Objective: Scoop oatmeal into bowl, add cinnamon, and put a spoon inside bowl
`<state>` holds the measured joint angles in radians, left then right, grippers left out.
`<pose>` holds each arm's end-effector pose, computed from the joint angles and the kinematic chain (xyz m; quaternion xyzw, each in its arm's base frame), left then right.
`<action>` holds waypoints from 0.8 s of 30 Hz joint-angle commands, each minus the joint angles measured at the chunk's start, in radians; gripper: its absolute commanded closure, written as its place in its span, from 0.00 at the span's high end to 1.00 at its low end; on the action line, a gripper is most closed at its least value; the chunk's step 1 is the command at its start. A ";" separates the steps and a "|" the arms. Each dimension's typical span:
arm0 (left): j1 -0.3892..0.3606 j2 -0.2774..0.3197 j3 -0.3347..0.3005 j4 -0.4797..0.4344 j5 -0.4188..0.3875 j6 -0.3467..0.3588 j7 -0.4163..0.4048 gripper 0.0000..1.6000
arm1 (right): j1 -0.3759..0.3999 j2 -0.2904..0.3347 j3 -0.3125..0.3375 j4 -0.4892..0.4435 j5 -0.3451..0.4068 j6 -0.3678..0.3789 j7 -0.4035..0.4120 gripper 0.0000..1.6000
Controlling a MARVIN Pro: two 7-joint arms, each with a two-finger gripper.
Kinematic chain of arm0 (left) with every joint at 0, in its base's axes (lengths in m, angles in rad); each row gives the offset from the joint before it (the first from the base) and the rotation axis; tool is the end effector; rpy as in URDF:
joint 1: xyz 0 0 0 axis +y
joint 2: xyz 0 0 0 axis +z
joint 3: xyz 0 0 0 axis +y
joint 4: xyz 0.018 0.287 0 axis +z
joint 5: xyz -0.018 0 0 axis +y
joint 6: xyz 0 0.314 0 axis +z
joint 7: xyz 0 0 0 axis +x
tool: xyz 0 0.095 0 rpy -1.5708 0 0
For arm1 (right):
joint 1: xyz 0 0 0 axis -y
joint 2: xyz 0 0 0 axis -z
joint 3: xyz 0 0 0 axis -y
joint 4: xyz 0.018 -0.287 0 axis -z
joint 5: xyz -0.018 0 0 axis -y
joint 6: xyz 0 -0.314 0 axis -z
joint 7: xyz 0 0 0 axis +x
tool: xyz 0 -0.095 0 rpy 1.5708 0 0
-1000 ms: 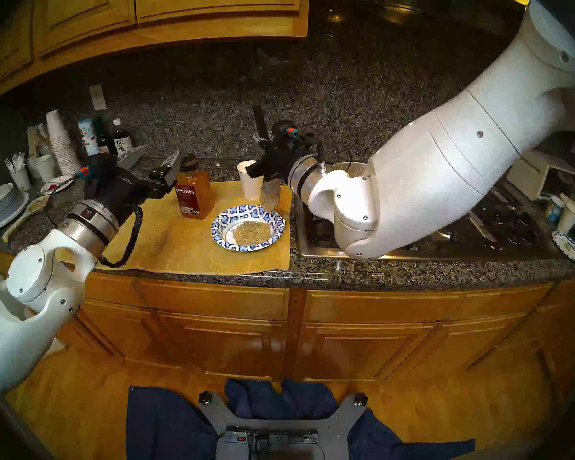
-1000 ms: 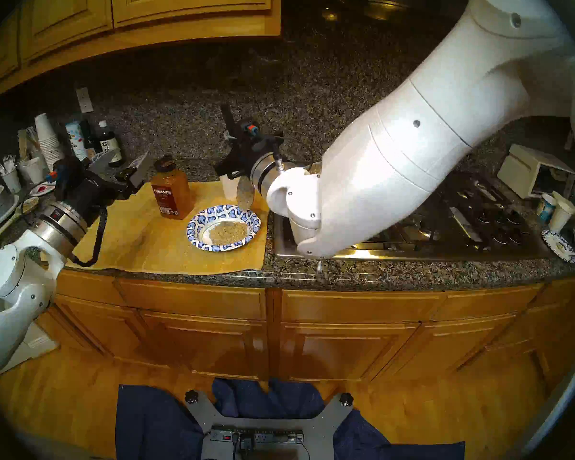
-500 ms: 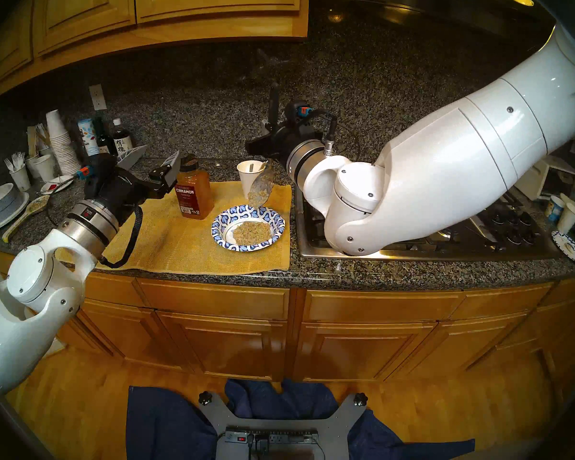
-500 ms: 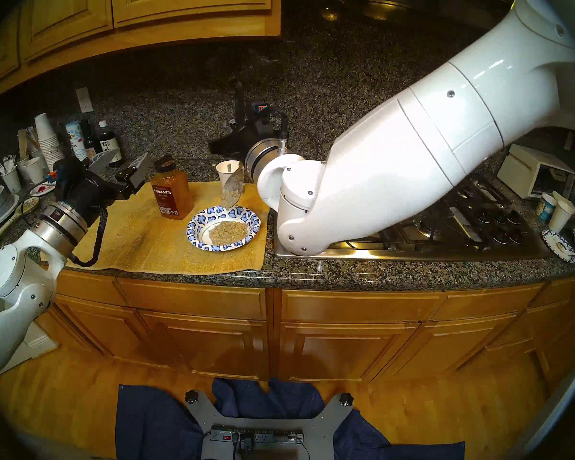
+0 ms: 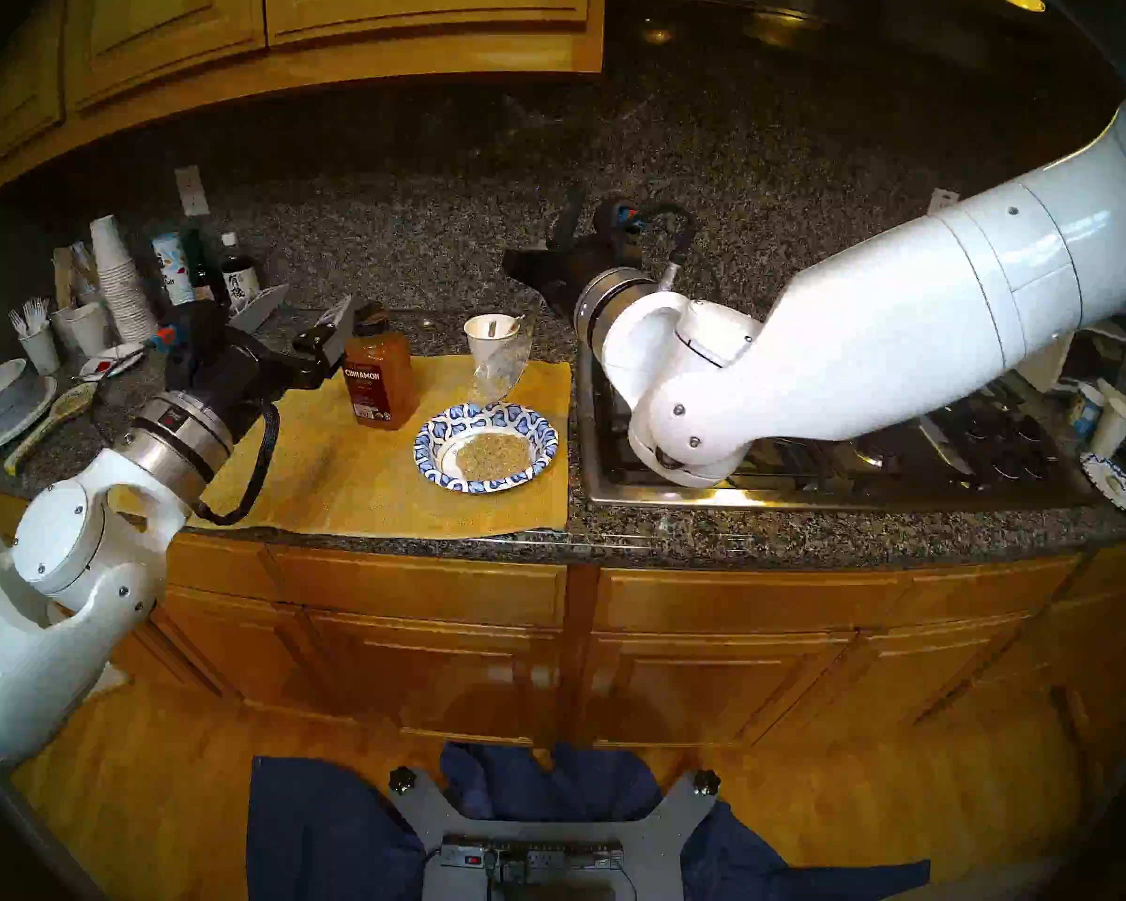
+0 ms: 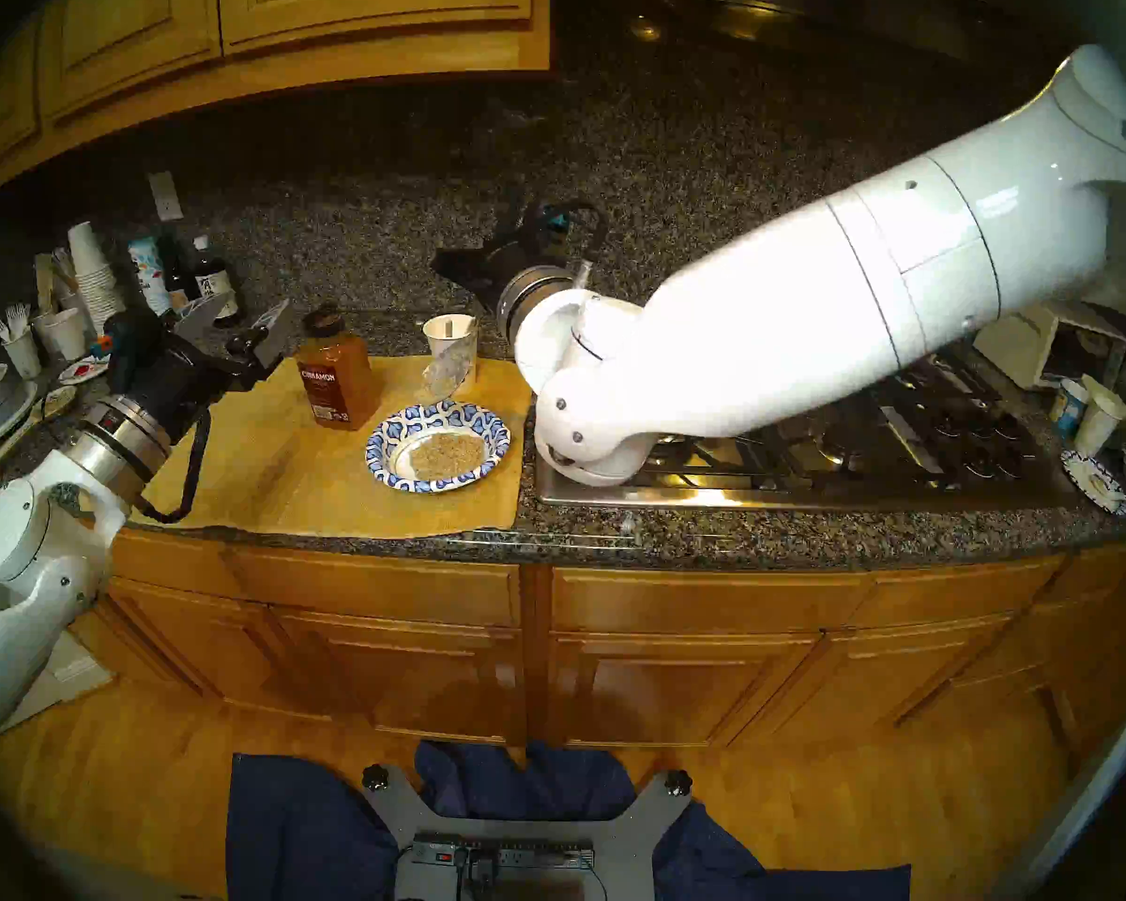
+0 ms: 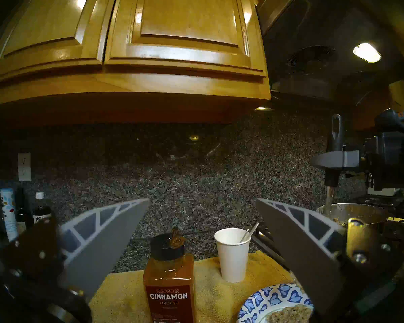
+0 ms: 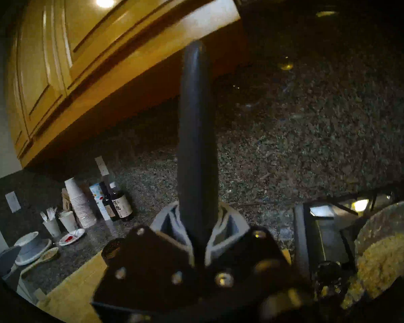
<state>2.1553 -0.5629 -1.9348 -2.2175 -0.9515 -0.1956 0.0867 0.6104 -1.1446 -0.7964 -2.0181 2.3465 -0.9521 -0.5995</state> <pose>0.3191 0.1214 -0.0996 0.6009 -0.1064 0.7867 0.0930 0.4143 0.1589 -0.0399 -0.6974 0.0251 -0.6670 0.2612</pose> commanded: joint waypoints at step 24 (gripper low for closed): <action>-0.018 0.000 -0.024 -0.013 0.002 -0.013 -0.003 1.00 | -0.152 0.240 0.209 0.065 0.268 0.071 0.312 0.00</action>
<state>2.1553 -0.5632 -1.9356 -2.2176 -0.9515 -0.1957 0.0861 0.4348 -0.9448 -0.6157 -1.9787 2.6245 -0.8762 -0.3244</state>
